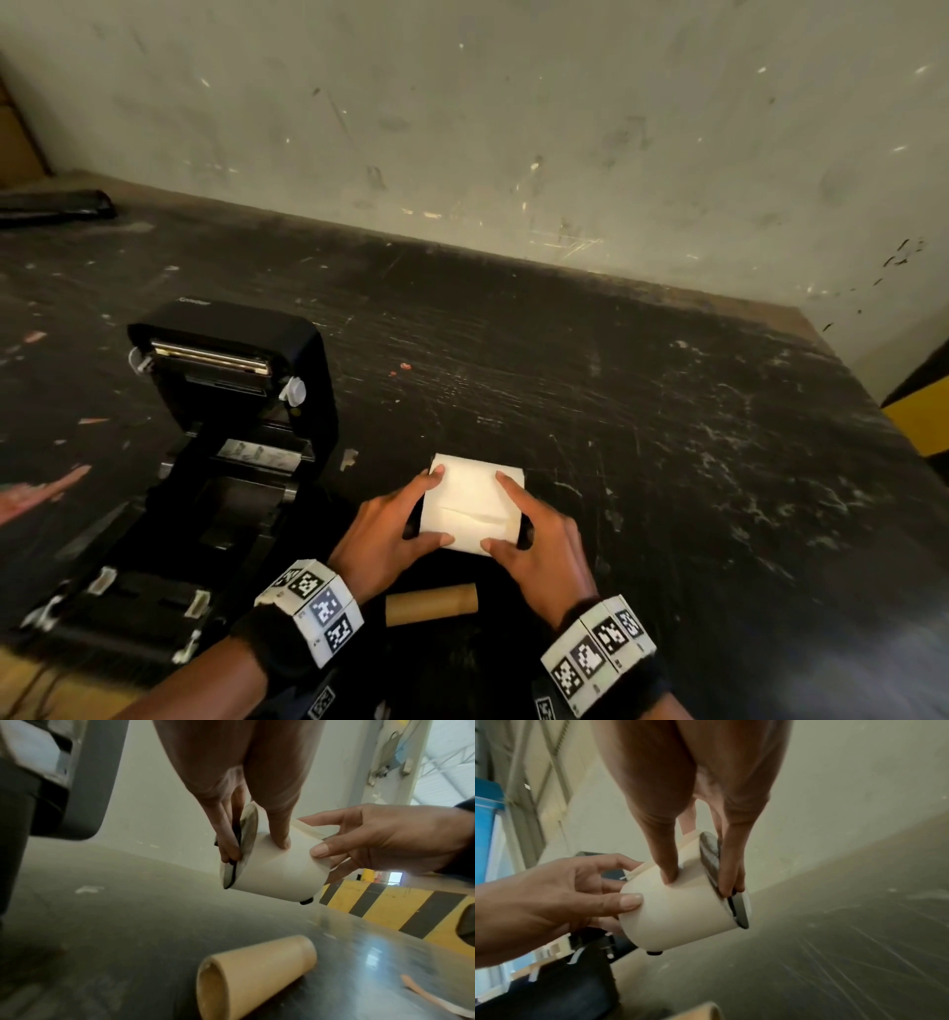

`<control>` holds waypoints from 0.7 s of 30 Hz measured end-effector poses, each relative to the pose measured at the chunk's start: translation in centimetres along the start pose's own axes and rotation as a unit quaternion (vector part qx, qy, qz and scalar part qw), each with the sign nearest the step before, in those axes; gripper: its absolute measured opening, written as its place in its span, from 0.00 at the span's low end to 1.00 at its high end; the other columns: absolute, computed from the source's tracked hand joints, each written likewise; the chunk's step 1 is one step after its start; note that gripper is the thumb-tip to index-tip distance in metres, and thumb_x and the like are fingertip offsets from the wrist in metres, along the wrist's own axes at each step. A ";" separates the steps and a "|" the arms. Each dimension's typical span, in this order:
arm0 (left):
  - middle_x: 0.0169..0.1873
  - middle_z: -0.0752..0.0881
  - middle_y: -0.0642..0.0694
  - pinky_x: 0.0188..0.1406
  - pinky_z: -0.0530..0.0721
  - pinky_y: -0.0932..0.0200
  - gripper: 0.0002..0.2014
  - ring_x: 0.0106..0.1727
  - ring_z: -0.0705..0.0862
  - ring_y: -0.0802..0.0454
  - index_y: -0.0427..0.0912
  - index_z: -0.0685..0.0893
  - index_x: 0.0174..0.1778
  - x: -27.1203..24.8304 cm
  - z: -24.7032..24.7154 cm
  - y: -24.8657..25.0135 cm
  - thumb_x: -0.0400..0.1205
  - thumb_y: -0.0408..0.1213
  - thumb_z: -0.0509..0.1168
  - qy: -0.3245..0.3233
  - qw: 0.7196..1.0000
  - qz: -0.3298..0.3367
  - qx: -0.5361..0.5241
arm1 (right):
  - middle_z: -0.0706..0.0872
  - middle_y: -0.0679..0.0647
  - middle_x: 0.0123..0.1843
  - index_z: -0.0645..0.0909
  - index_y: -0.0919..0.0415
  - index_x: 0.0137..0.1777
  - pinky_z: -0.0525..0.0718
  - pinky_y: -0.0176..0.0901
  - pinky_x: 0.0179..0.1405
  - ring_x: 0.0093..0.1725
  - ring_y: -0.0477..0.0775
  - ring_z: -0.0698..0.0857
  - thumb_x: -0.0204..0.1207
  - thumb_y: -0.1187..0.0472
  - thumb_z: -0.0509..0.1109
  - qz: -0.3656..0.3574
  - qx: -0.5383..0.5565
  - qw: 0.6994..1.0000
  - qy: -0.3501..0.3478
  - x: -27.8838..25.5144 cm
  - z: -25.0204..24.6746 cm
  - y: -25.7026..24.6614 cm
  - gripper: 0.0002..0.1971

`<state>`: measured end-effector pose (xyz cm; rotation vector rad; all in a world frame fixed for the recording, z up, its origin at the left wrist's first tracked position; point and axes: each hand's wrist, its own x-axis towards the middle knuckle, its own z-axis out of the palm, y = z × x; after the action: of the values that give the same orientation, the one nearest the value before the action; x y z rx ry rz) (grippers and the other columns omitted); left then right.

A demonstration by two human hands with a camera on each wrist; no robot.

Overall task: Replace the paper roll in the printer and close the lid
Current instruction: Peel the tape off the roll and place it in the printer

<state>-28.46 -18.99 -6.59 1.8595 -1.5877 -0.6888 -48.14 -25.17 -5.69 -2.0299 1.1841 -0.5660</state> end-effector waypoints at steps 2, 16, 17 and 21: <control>0.65 0.81 0.44 0.61 0.84 0.54 0.37 0.60 0.83 0.52 0.59 0.65 0.75 -1.3 -1.9 0.2 0.72 0.44 0.75 0.022 1.000 0.016 -0.001 | 0.77 0.51 0.72 0.62 0.39 0.76 0.79 0.46 0.69 0.69 0.47 0.76 0.70 0.60 0.76 -0.027 0.001 1.000 0.010 -0.5 0.3 -1.9 0.38; 0.60 0.87 0.46 0.52 0.87 0.53 0.41 0.52 0.88 0.49 0.62 0.62 0.72 -9.8 -18.7 -8.5 0.62 0.72 0.56 0.094 0.987 0.061 0.119 | 0.75 0.49 0.74 0.60 0.36 0.73 0.78 0.44 0.71 0.72 0.44 0.74 0.69 0.59 0.77 -0.125 0.019 0.992 0.029 -0.6 12.1 -17.1 0.39; 0.60 0.87 0.46 0.52 0.87 0.53 0.44 0.52 0.89 0.49 0.61 0.63 0.73 -10.1 -19.9 -9.7 0.61 0.76 0.55 0.091 0.986 0.064 0.122 | 0.76 0.47 0.72 0.60 0.37 0.73 0.78 0.40 0.70 0.70 0.42 0.75 0.69 0.59 0.77 -0.123 0.028 0.992 0.029 -0.3 13.4 -18.2 0.39; 0.62 0.86 0.48 0.54 0.85 0.54 0.45 0.55 0.87 0.50 0.57 0.66 0.74 -9.9 -22.3 -13.2 0.63 0.76 0.54 0.059 0.988 0.059 0.128 | 0.76 0.39 0.64 0.61 0.39 0.75 0.80 0.31 0.61 0.64 0.37 0.78 0.70 0.59 0.77 -0.102 0.023 0.994 0.017 0.6 16.8 -20.4 0.38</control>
<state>-5.01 -5.40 -0.60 1.9273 -1.7574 -0.3290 -25.10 -13.02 -1.21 -2.1224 0.9785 -0.7233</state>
